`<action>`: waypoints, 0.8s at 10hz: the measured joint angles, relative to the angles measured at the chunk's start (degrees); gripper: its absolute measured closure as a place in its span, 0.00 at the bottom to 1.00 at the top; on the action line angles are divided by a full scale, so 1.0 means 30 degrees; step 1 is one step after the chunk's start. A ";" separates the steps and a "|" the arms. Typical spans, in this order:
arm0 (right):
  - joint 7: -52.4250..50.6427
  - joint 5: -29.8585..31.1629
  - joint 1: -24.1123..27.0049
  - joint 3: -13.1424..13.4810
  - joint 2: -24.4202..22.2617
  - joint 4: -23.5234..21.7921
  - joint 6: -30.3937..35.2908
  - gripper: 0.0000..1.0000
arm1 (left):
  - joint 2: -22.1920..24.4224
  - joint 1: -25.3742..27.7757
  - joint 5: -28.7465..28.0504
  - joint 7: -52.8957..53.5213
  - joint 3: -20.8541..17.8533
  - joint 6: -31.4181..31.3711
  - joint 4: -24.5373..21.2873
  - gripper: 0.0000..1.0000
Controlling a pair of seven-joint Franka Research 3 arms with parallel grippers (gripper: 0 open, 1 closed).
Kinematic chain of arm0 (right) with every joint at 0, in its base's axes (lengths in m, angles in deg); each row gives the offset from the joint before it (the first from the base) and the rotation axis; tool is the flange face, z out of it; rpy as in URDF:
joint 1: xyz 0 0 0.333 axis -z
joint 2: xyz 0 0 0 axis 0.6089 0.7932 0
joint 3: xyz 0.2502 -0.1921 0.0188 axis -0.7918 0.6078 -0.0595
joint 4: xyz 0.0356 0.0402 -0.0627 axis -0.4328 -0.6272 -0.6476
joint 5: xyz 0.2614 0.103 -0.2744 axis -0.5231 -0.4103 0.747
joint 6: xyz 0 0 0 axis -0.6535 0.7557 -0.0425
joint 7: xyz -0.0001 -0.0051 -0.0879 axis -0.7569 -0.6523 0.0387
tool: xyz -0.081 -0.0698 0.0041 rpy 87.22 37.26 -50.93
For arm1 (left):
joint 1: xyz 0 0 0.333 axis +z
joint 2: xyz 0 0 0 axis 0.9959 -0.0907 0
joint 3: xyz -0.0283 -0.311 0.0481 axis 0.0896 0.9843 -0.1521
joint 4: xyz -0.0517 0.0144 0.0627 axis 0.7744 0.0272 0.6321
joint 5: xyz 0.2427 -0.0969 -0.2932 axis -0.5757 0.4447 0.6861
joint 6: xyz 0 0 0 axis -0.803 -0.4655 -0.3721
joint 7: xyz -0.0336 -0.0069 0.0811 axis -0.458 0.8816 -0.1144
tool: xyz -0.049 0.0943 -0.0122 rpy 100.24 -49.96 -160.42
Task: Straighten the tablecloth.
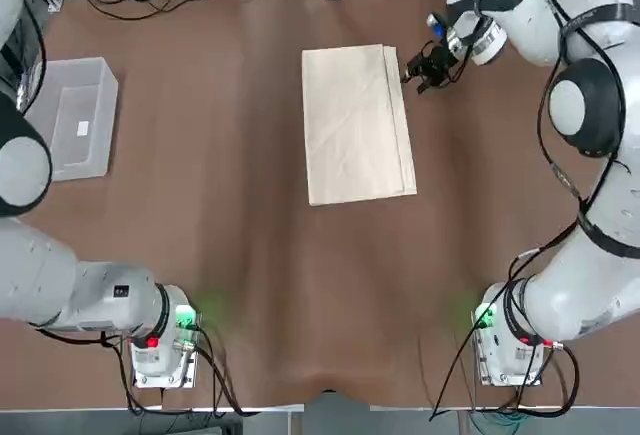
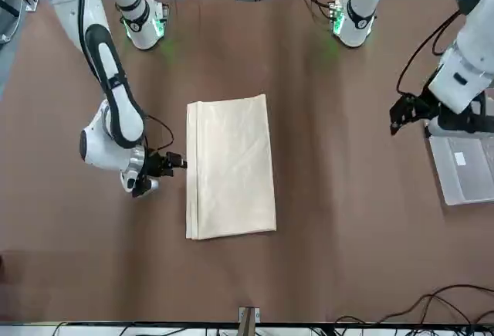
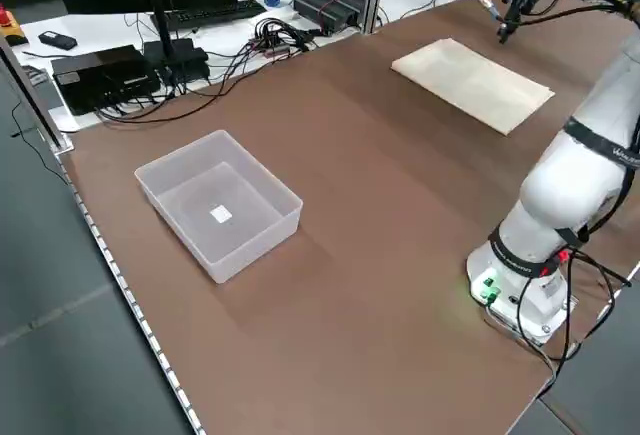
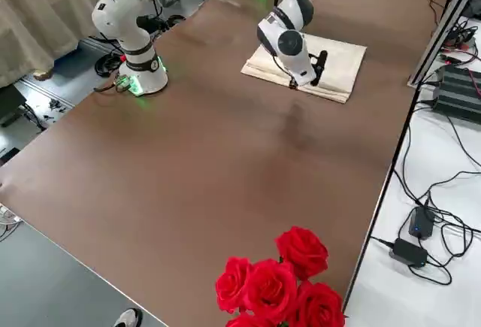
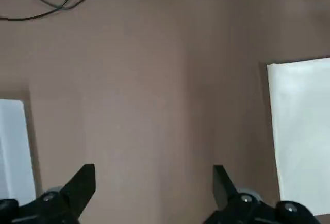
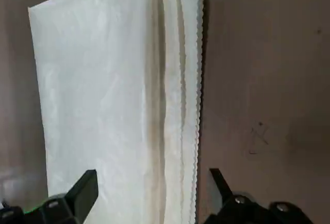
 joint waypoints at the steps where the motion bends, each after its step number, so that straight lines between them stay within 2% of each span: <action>1: -0.1154 -0.1153 -0.0010 -0.0023 0.0548 -0.0004 -0.0429 0.05 | 0.0619 -0.0308 0.0178 -0.0010 -0.0645 0.0226 -0.0769 0.00; 3: -0.3848 -0.3778 -0.0052 -0.0058 0.1590 -0.0017 -0.0615 0.05 | 0.1231 -0.0690 0.0573 0.0179 -0.1736 0.0470 -0.1590 0.00; 8: -0.4213 -0.4696 -0.0610 -0.0077 0.1877 0.0094 -0.0726 0.06 | 0.1247 -0.0785 0.0633 0.0250 -0.2074 0.0490 -0.1817 0.00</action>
